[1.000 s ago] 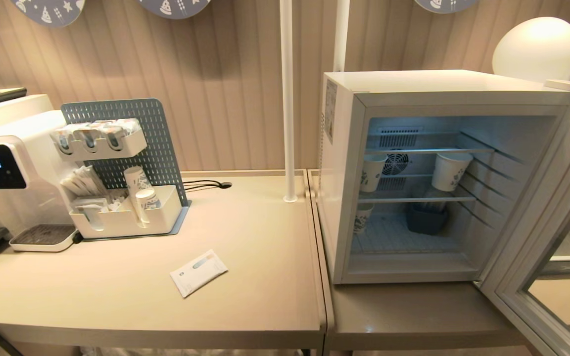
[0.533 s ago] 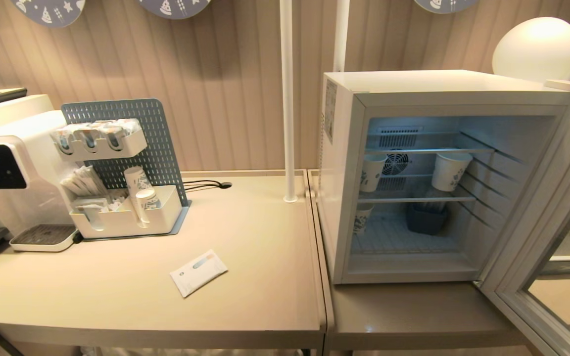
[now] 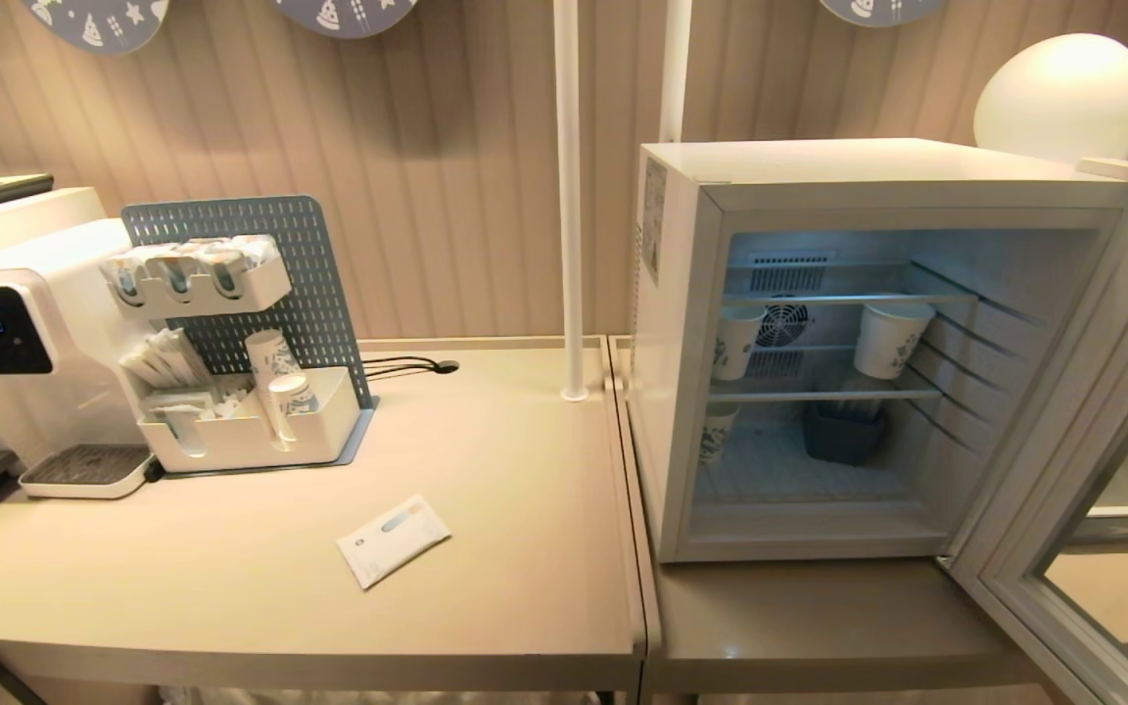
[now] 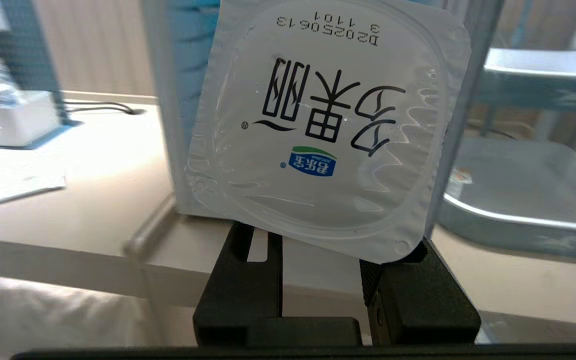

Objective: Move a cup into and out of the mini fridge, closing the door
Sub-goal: Put the yoghurt in the freezer

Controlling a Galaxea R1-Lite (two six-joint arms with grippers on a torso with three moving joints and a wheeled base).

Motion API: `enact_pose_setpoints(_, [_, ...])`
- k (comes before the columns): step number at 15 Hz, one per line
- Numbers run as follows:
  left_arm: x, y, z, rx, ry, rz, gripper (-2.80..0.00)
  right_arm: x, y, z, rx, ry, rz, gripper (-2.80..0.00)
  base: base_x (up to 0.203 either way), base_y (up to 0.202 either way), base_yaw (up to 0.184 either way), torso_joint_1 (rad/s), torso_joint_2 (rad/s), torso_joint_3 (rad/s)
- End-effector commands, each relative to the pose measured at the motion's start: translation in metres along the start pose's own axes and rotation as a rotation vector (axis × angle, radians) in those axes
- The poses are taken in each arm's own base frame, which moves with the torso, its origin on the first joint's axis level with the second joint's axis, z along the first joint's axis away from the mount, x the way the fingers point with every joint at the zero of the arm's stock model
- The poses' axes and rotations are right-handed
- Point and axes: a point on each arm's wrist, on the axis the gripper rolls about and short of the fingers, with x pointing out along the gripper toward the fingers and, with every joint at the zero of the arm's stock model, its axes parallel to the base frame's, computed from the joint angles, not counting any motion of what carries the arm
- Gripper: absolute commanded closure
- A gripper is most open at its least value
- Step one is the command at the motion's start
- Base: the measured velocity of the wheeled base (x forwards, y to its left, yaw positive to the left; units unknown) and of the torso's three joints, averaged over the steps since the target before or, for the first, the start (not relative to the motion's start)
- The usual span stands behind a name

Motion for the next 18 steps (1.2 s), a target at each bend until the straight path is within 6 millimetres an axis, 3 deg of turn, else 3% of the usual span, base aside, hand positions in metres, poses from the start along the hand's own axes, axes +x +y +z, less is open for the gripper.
enact_pose_setpoints(1, [0.0,0.0,0.0,0.001,0.001,0.0,0.0,0.007,0.0,-0.021,-0.011,-0.003,-0.015,0.0,0.0,0.0,0.0,0.0,0.0,0.0])
enact_pose_setpoints(4, [0.0,0.0,0.0,0.001,0.001,0.0,0.0,0.008,-0.001,-0.028,-0.002,0.034,-0.039,0.0,0.0,0.0,0.0,0.0,0.0,0.0])
enact_pose_setpoints(7, [0.0,0.0,0.0,0.001,0.001,0.0,0.0,0.007,-0.002,-0.041,0.015,0.178,-0.12,0.0,0.0,0.0,0.0,0.0,0.0,0.0])
enact_pose_setpoints(18, [0.0,0.0,0.0,0.002,0.001,0.0,0.0,0.007,-0.002,-0.041,0.035,0.164,-0.122,0.0,0.0,0.0,0.0,0.0,0.0,0.0])
